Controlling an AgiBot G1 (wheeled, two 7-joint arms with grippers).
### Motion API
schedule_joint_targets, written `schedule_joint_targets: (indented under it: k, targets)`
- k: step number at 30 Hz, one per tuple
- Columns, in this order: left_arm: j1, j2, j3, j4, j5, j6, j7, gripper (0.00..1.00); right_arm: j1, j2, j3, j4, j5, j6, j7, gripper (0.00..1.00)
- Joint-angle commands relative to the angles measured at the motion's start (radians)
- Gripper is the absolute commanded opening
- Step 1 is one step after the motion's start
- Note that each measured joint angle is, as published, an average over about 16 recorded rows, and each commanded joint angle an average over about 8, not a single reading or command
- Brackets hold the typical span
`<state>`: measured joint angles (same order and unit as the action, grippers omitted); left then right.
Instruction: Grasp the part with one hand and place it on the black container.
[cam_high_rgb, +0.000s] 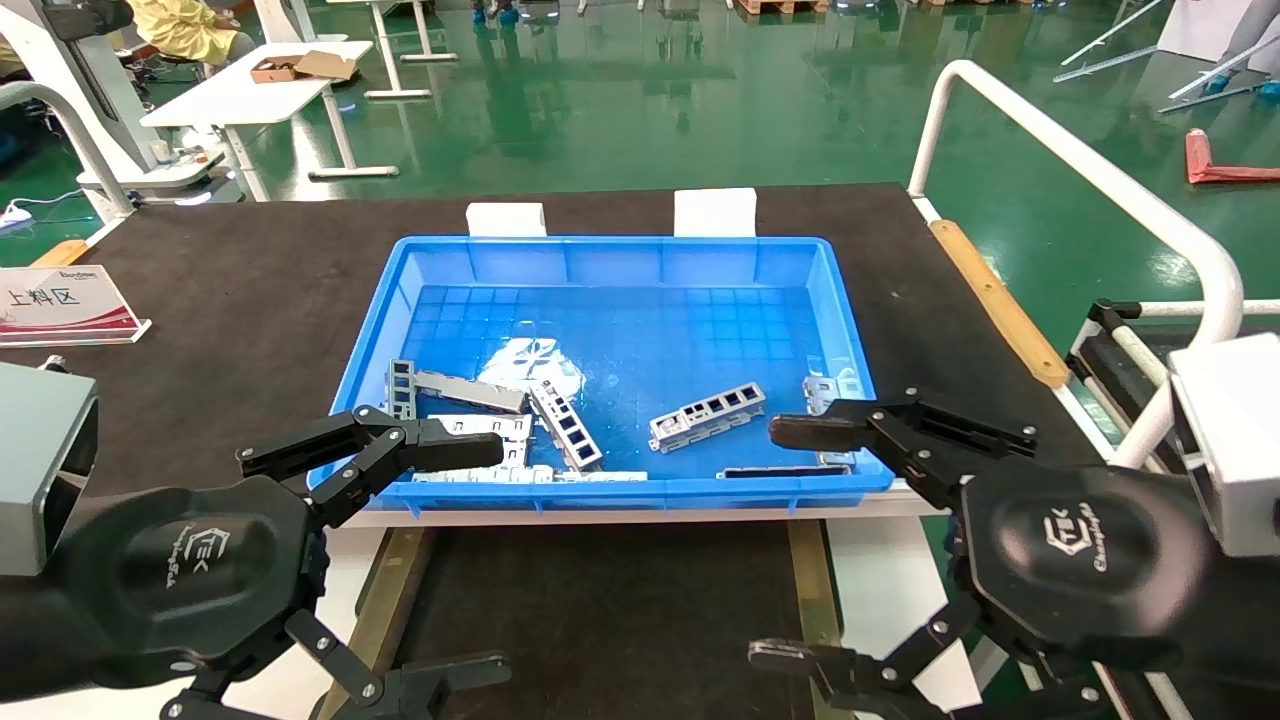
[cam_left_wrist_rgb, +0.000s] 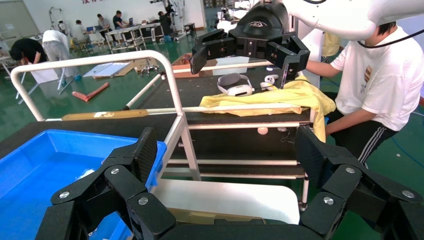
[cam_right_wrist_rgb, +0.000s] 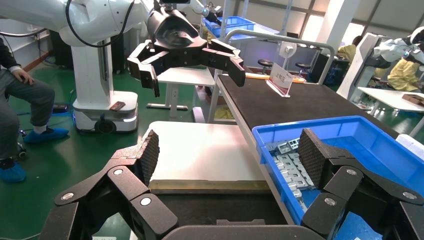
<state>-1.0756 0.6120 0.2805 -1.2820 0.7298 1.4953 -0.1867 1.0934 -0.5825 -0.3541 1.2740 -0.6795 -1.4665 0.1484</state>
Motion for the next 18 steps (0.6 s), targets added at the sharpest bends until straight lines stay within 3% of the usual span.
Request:
schedule_joint_targets:
  k: [1, 18]
  targets:
    - [0.000, 0.000, 0.000, 0.000, 0.000, 0.000, 0.000, 1.00, 0.000, 0.000, 0.000, 0.000, 0.000, 0.000, 0.000, 1.00]
    - [0.000, 0.000, 0.000, 0.000, 0.000, 0.000, 0.000, 1.00, 0.000, 0.000, 0.000, 0.000, 0.000, 0.000, 0.000, 1.00]
